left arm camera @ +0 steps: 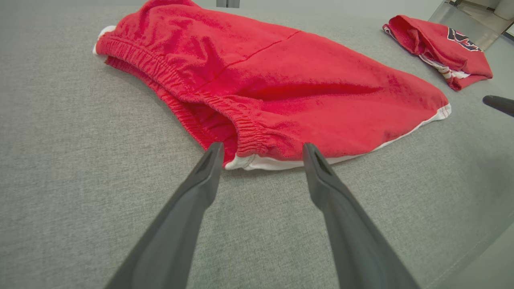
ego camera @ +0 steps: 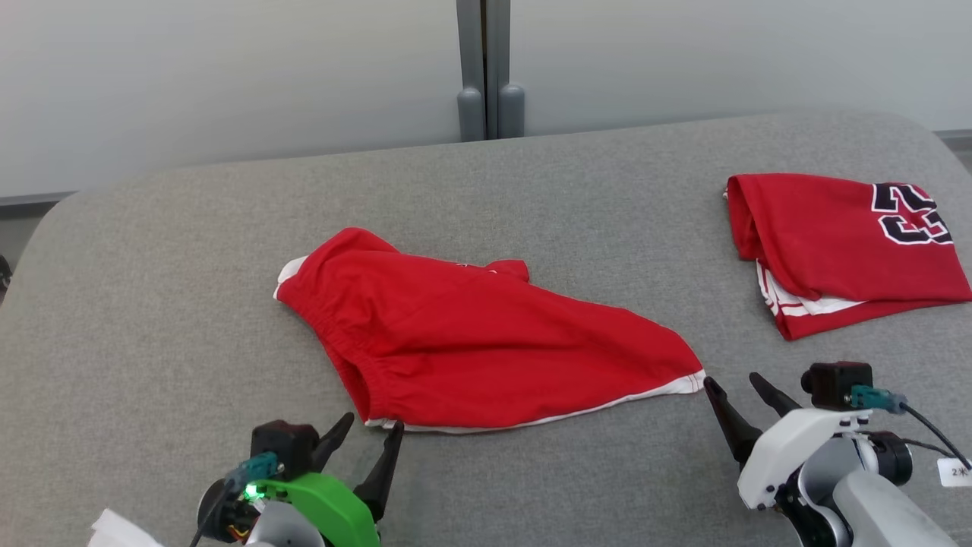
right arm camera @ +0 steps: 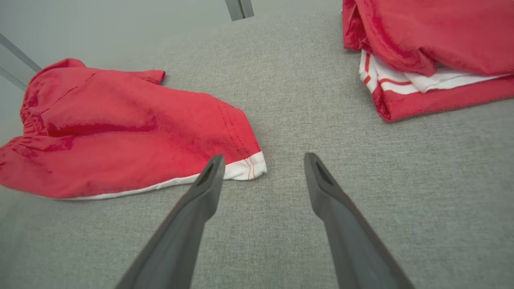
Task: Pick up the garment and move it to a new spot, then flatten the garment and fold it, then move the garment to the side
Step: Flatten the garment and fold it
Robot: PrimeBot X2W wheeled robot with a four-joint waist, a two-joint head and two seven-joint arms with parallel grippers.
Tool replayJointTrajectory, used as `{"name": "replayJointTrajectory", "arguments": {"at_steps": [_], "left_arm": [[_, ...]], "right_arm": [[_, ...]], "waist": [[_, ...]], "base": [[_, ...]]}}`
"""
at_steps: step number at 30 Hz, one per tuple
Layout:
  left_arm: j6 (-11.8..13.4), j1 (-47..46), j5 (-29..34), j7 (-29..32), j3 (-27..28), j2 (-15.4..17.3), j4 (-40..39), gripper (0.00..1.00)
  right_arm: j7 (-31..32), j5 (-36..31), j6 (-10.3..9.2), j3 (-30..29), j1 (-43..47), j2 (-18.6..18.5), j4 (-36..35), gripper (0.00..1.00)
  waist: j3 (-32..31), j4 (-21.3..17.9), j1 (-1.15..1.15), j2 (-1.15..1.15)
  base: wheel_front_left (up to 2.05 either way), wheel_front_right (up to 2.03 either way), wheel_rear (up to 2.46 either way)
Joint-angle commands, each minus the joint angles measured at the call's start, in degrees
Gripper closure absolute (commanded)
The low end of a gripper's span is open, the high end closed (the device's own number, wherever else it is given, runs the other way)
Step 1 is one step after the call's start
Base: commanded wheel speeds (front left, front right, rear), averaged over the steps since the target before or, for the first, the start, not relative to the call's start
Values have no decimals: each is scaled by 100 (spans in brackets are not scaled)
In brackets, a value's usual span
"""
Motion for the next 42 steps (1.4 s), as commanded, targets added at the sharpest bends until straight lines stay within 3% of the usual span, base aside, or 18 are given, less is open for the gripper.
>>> {"name": "replayJointTrajectory", "arguments": {"at_steps": [1, 4, 12, 15, 20, 21, 22, 23, 24, 25, 31, 37, 42], "left_arm": [[8, -174, -242, 146, -140, 30, 74, 0], [9, -496, -488, 306, -448, 208, 267, 0], [7, -1062, -839, 269, -919, 316, 850, 0], [7, -1186, -1082, 210, -1067, 366, 959, 24], [7, -1357, -1289, 78, -1317, 426, 1159, 17], [7, -1388, -1334, 70, -1367, 440, 1186, 25], [7, -1422, -1389, 60, -1432, 451, 1217, 52], [7, -1448, -1425, 64, -1493, 456, 1234, 65], [7, -1476, -1468, 34, -1561, 461, 1252, 100], [7, -1494, -1506, 11, -1622, 470, 1263, 100], [7, -1560, -1707, -265, -1827, 612, 1279, 100], [7, -1571, -1757, -547, -1844, 856, 1062, 100], [32, -1833, -1620, -478, -1782, 1283, 612, 100]], "right_arm": [[74, 98, -7, 67, -178, -29, 112, 0], [172, 282, -7, 293, -435, -19, 401, 0], [35, 691, -7, 877, -907, 79, 930, 0], [-55, 819, -7, 1067, -1061, 75, 1091, 0], [-177, 1049, -7, 1397, -1268, 61, 1344, 0], [-183, 1093, -7, 1455, -1289, 62, 1374, 0], [-215, 1146, -7, 1529, -1319, 62, 1410, 4], [-212, 1193, -7, 1593, -1341, 66, 1426, 29], [-195, 1254, -6, 1687, -1355, 74, 1431, 89], [-215, 1301, -6, 1748, -1366, 65, 1432, 100], [-643, 1672, -5, 2043, -1407, -49, 1237, 100], [-1030, 2263, -6, 2059, -1389, -239, 504, 100], [-1115, 2791, -6, 1901, -1462, -430, -211, 100]], "waist": [[148, 35, 0, 0], [270, 64, 0, 0], [467, 85, 0, 0], [520, 74, 0, 0], [606, 80, 0, 0], [619, 82, 0, 0], [633, 84, 0, 0], [642, 85, 0, 0], [649, 87, 0, 0], [653, 86, 0, 0], [539, 67, 0, 0], [381, 32, 0, 0], [383, 32, 0, 0]], "base": [[0, 0, 0], [0, 0, 0], [0, 0, 0], [0, 0, 0], [0, 0, 0], [0, 0, 0], [0, 0, 0], [0, 0, 0], [0, 0, 0], [0, 0, 0], [0, 0, 0], [0, 0, 0], [0, 0, 0]]}}
